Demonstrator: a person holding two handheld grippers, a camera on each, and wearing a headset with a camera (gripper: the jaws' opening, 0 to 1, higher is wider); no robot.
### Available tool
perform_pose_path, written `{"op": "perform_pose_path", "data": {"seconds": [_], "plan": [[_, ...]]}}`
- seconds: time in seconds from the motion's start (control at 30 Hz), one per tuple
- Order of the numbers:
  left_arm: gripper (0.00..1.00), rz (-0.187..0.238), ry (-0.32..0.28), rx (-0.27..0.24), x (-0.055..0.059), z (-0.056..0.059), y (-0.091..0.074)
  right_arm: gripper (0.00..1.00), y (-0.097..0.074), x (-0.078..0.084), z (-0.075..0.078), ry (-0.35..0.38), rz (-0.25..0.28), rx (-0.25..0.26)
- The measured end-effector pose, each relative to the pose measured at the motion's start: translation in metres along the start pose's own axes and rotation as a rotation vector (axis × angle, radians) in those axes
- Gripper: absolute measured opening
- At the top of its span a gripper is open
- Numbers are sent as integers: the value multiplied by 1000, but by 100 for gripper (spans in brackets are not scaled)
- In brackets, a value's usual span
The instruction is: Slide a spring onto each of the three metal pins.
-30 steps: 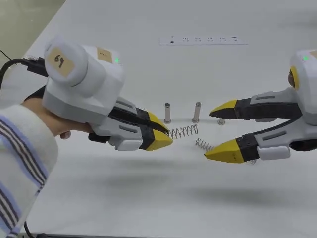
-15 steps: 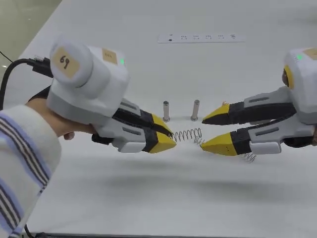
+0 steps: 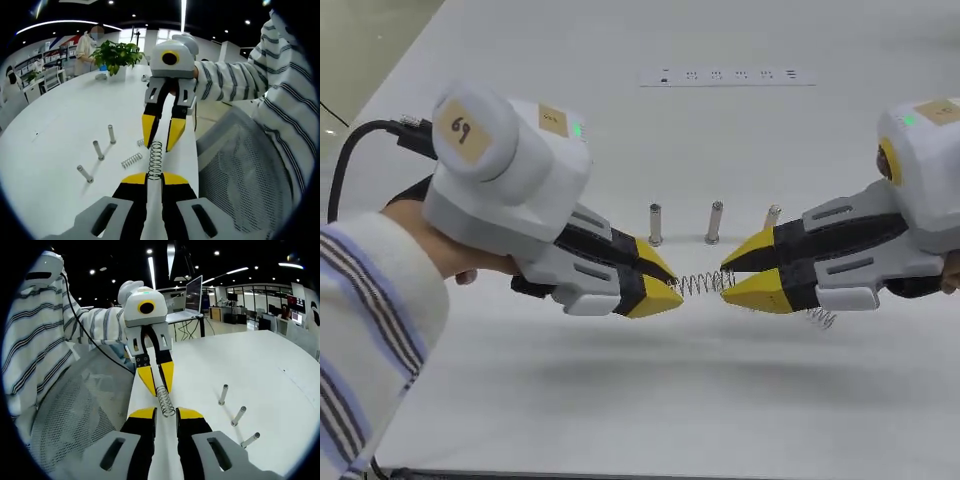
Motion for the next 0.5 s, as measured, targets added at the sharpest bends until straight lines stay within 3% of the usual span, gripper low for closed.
{"op": "perform_pose_path", "data": {"seconds": [0.27,0.5], "plan": [[2,-7,8,4,1,1,2,9,0,2,1,7,-7,-7],[2,-1,11,11,-1,1,3,9,-1,2,1,-40,-41,2]]}}
Point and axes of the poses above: the centre of the closed fingertips' face, and the gripper's own axes: y roughly forward along the fingers, z roughly to its right, x roughly out of its underside, the point moved 6 cm from there along -y, roughly backward along the fingers, and after that the axes turned 6 degrees about y, right-handed, at the moved point
